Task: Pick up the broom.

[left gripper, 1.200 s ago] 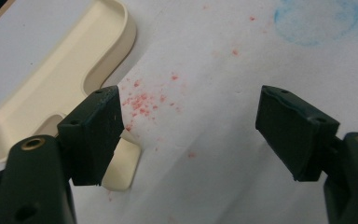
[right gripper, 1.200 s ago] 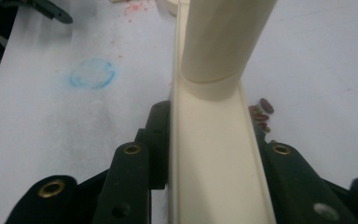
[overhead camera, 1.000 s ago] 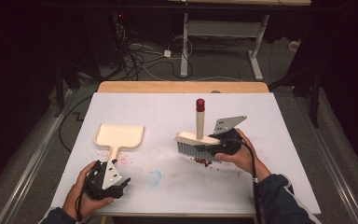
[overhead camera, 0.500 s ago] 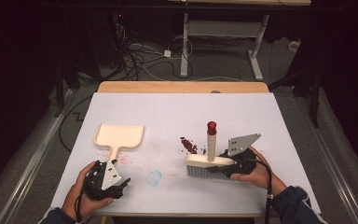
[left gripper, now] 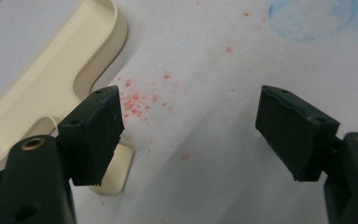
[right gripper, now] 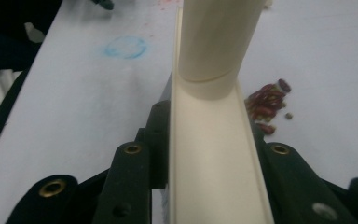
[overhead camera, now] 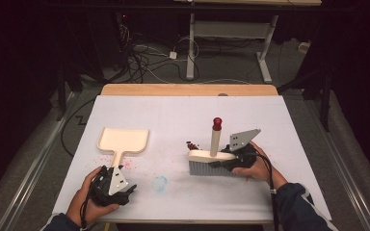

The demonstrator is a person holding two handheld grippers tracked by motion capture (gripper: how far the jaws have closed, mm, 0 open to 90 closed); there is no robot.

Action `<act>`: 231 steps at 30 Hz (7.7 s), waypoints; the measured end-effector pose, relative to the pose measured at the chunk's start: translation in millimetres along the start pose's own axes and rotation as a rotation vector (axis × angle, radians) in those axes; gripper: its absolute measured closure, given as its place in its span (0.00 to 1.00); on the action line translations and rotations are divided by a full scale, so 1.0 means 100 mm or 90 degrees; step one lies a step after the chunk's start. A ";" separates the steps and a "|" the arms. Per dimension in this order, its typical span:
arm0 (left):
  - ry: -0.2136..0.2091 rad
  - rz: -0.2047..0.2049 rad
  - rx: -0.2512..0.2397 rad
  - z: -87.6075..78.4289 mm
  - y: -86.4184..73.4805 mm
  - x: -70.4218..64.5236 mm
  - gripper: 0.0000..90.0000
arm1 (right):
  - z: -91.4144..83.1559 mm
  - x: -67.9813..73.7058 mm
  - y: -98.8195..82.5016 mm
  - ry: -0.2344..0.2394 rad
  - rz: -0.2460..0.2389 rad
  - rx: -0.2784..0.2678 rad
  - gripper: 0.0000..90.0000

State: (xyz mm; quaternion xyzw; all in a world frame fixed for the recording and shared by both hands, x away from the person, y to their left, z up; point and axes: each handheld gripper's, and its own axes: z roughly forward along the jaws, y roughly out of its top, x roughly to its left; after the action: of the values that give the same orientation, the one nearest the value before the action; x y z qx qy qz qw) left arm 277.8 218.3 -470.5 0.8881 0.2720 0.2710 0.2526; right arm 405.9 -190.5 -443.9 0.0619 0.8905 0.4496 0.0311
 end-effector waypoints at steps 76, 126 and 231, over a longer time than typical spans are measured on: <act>-0.012 0.005 0.018 0.03 -0.02 -0.02 0.26 | 0.35 -0.16 0.14 -0.128 -0.063 -0.026 0.74; -0.017 0.018 0.022 0.02 -0.02 -0.04 0.28 | 0.72 0.36 0.29 -0.494 0.378 -0.128 0.75; 0.013 -0.018 -0.103 -0.10 0.09 0.01 0.22 | 0.01 -0.22 0.30 -0.438 0.170 -0.111 0.75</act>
State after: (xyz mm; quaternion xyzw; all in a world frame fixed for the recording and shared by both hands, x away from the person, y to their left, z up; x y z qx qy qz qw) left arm 275.3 215.7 -457.9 0.8580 0.2644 0.2978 0.3245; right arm 430.2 -175.1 -420.4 0.3220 0.7705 0.4766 0.2746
